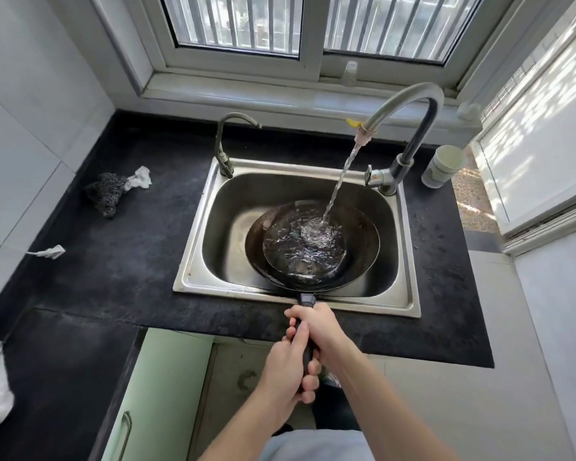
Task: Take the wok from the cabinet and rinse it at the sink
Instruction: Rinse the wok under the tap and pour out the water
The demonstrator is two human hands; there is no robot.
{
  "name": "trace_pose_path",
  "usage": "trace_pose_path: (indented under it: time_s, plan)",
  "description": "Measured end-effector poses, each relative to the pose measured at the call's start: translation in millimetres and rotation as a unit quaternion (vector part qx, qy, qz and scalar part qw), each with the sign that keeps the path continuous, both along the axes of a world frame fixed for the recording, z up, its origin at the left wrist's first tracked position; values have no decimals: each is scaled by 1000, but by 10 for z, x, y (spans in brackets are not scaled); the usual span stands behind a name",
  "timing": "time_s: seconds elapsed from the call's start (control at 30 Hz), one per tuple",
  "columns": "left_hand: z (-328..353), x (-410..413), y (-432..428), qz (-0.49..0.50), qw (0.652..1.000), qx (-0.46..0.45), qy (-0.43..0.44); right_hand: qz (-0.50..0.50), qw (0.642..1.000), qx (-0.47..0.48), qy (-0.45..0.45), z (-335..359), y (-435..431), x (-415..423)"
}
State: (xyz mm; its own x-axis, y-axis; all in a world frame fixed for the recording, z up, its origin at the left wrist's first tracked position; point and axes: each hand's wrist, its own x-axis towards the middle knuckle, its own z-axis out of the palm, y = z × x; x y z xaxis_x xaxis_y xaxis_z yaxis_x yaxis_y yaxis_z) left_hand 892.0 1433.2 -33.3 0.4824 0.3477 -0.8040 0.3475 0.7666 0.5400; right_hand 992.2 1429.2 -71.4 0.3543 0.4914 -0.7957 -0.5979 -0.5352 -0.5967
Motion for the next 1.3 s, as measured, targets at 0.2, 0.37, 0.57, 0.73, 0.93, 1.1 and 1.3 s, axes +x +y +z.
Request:
trace_pose_path:
  time_s: [0.2, 0.37, 0.57, 0.73, 0.93, 1.1, 1.3]
  plan:
    - [-313, 18, -282, 27, 999, -34, -20, 39, 996, 14, -85, -153, -242, 47]
    - [-461, 56, -413, 16, 1000, 2, -12, 51, 994, 50, -88, -250, -362, 102]
    - [-513, 2, -432, -43, 986, 149, 58, 60, 991, 117, -35, -401, -440, 86]
    - [-548, -25, -429, -28, 977, 190, 89, 78, 987, 141, 20, -422, -318, 79]
    - [-567, -52, -304, -32, 970, 218, 104, 71, 985, 146, 59, -428, -169, 33]
    - [-488, 4, -195, -4, 992, 112, 50, 43, 992, 117, 34, -401, -135, 65]
    - [-470, 148, -197, 23, 1000, 12, 2, 3, 998, 66, -13, -351, -168, 182]
